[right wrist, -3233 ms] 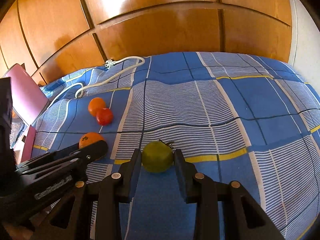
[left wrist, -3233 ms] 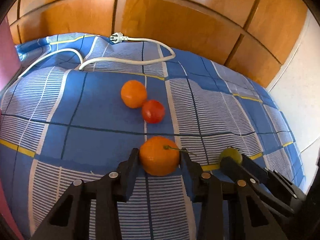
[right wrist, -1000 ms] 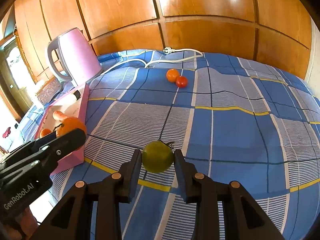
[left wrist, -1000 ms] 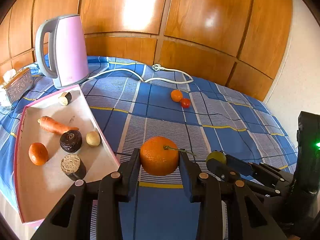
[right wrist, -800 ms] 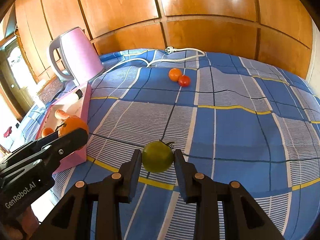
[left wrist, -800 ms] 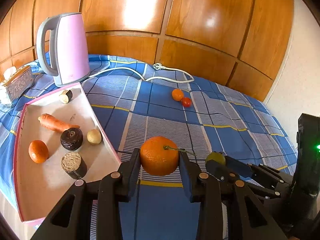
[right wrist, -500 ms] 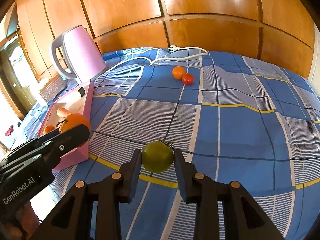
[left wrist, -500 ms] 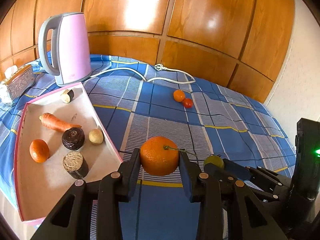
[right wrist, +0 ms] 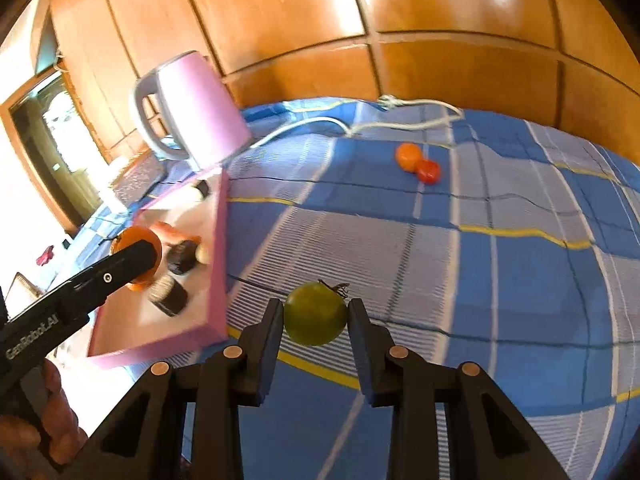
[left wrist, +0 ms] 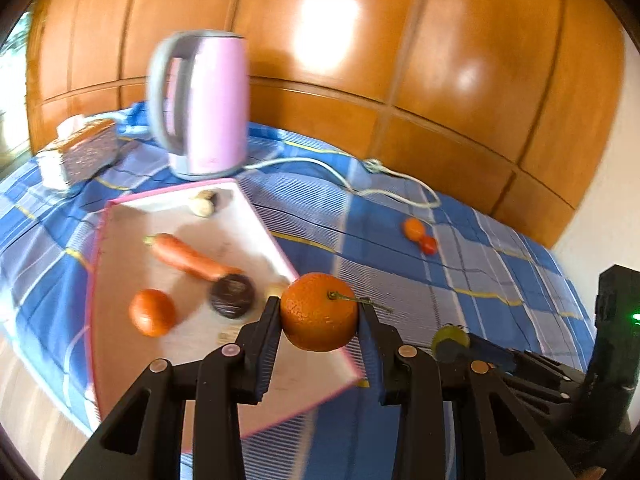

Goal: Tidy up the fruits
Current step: 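Carry the green fruit and mandarin into the tray and open both tools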

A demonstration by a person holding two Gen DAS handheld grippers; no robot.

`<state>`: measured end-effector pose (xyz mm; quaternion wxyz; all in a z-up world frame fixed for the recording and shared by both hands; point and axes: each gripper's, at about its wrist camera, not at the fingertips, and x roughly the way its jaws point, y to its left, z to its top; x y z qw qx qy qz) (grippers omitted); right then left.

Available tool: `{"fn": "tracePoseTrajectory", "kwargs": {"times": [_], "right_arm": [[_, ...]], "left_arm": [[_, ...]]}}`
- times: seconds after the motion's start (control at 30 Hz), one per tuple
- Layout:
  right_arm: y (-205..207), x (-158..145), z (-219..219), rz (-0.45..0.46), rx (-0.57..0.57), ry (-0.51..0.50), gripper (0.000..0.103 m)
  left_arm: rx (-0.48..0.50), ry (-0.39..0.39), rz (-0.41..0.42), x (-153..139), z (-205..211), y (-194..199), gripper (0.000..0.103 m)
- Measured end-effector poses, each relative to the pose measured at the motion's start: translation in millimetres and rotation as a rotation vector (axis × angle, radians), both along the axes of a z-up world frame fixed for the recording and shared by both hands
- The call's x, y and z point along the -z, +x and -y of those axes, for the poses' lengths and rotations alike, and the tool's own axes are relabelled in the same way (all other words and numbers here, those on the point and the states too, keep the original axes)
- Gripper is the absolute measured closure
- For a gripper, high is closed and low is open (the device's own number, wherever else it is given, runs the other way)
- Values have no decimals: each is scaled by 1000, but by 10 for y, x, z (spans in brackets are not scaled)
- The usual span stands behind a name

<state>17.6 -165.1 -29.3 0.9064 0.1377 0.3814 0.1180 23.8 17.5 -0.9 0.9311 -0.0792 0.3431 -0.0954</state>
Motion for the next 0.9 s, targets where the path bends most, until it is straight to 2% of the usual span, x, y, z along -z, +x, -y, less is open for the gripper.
{"fn": "tracePoseTrajectory", "kwargs": {"times": [0.2,0.4,0.63,0.77,0.9], "right_arm": [[122,-138,-269,24,-105,28,70],[205,-282,-691,54,-263,65,70],[238,-273,-1195,49,-400,34,70],[233,-254,-1353,57,-429,4,70],[303,-188,-1422,35,-444,-8,69]], "left_arm": [[-107,6,-3,-8,-433,19,66],[-207,9,-26,60,-810,20,66],[-238,2,-57,159,-934,-3,65],[-248,18,-71,210,-978,-67,65],[-279,1,-100,282,-1068,-52,65]]}}
